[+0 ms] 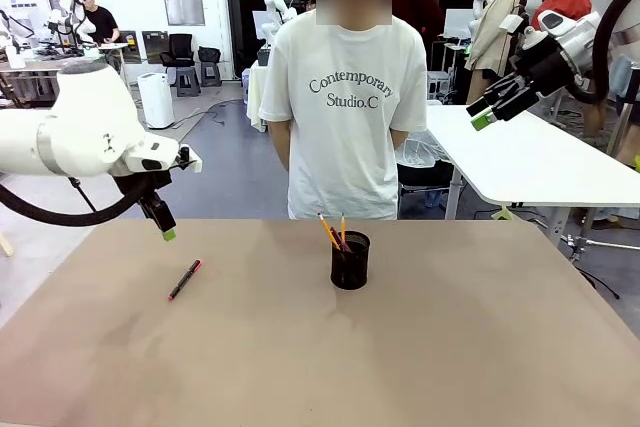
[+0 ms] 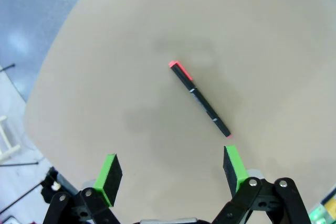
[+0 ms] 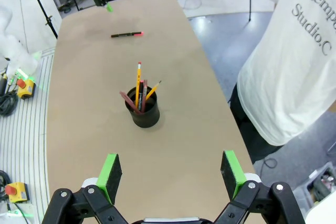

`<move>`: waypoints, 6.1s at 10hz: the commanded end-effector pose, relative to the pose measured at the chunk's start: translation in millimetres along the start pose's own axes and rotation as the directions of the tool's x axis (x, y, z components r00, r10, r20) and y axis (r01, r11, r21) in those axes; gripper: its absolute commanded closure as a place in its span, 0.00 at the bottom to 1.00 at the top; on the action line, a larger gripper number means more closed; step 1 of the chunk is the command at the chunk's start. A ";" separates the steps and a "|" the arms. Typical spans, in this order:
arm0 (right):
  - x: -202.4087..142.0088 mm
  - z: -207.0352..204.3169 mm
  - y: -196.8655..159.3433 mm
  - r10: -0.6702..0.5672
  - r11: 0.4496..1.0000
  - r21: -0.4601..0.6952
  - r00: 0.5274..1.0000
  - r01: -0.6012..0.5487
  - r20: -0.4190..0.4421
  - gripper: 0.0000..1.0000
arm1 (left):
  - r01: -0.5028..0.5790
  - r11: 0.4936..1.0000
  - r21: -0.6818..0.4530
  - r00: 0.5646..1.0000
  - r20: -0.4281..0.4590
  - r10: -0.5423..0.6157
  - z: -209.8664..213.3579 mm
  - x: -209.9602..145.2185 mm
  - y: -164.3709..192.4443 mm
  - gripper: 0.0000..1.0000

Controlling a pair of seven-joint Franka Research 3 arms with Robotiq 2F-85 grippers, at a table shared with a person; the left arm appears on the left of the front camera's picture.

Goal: Place the pens into the pen holder.
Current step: Pick up a writing instrument from the table and place it into the Pen holder.

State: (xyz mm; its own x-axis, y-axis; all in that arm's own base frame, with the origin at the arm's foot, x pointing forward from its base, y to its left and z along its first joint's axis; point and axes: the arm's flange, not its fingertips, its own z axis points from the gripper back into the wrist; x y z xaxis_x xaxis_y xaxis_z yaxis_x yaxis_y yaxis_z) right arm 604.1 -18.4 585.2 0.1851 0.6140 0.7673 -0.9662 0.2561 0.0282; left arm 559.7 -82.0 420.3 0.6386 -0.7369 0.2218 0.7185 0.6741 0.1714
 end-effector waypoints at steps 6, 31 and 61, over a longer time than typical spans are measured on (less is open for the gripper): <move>0.0 -2.8 3.2 0.001 1.000 -0.010 1.000 -0.001 -0.002 0.00 | -0.214 0.976 0.045 0.965 -0.146 0.218 -54.9 19.0 -10.4 0.00; 0.0 -2.8 3.2 0.001 1.000 -0.010 1.000 -0.001 -0.002 0.00 | -0.407 0.913 -0.029 0.891 -0.233 0.390 -138.0 51.0 -0.5 0.19; 0.0 -2.8 3.2 0.001 1.000 -0.010 1.000 -0.001 -0.002 0.00 | 0.294 0.696 -0.655 0.792 0.575 0.207 -9.6 44.6 -20.4 1.00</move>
State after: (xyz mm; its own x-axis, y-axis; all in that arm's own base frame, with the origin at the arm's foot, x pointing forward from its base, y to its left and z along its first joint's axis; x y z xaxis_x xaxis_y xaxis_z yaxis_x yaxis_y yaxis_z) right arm 604.2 -18.4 585.0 0.1854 0.6139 0.7673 -0.9662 0.2563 0.0284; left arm 580.5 -126.1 419.4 0.5461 -0.4450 0.7098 0.8374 0.2653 -0.4779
